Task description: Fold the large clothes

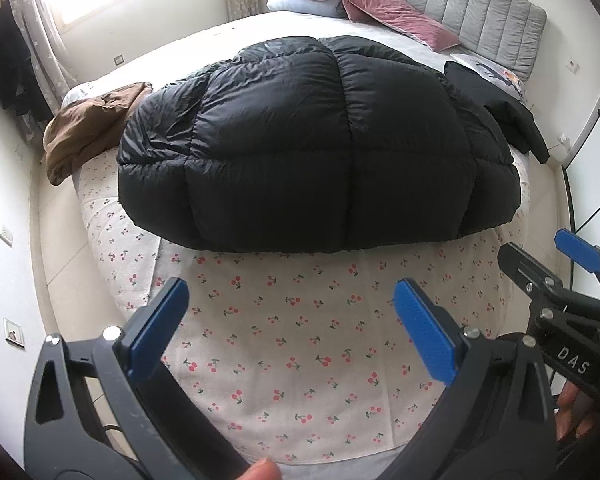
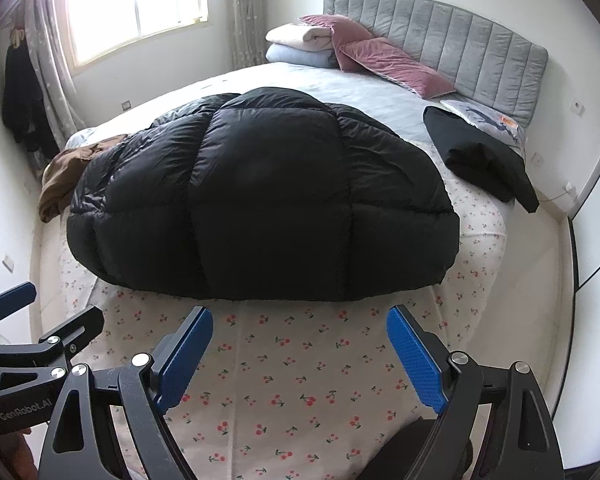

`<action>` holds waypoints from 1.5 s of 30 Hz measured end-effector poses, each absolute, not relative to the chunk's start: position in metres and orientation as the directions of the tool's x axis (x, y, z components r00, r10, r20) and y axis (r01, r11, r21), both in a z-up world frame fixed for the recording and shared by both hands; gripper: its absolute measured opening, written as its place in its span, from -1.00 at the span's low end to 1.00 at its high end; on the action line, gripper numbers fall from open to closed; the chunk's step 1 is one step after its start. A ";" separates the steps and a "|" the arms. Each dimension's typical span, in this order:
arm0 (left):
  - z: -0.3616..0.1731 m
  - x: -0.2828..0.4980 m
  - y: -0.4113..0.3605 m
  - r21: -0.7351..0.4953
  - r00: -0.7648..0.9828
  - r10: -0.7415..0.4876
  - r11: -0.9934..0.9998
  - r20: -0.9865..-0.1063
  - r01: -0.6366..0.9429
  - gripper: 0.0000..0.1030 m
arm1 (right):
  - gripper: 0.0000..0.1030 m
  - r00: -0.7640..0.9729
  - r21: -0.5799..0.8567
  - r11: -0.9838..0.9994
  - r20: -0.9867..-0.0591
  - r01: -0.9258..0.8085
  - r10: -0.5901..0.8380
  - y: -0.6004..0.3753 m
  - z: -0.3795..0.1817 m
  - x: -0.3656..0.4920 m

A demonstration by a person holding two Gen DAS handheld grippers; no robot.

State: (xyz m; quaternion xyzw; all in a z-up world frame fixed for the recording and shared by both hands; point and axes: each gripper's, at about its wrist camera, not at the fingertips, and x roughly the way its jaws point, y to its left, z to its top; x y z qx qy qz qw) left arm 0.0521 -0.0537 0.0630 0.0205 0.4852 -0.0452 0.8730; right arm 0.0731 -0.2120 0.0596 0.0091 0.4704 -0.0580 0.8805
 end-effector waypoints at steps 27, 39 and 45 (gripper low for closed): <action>0.061 0.052 -0.058 0.003 0.523 -0.056 0.994 -0.850 0.110 0.98 | 0.75 0.544 -0.030 0.993 -0.835 0.110 -0.085 -0.213 0.055 0.075; 0.059 0.053 -0.059 0.006 0.519 -0.054 0.994 -0.853 0.113 0.98 | 0.75 0.538 -0.027 0.993 -0.838 0.115 -0.085 -0.214 0.052 0.076; 0.056 0.054 -0.058 0.004 0.513 -0.055 0.994 -0.856 0.112 0.98 | 0.75 0.532 -0.031 0.993 -0.842 0.116 -0.089 -0.212 0.050 0.077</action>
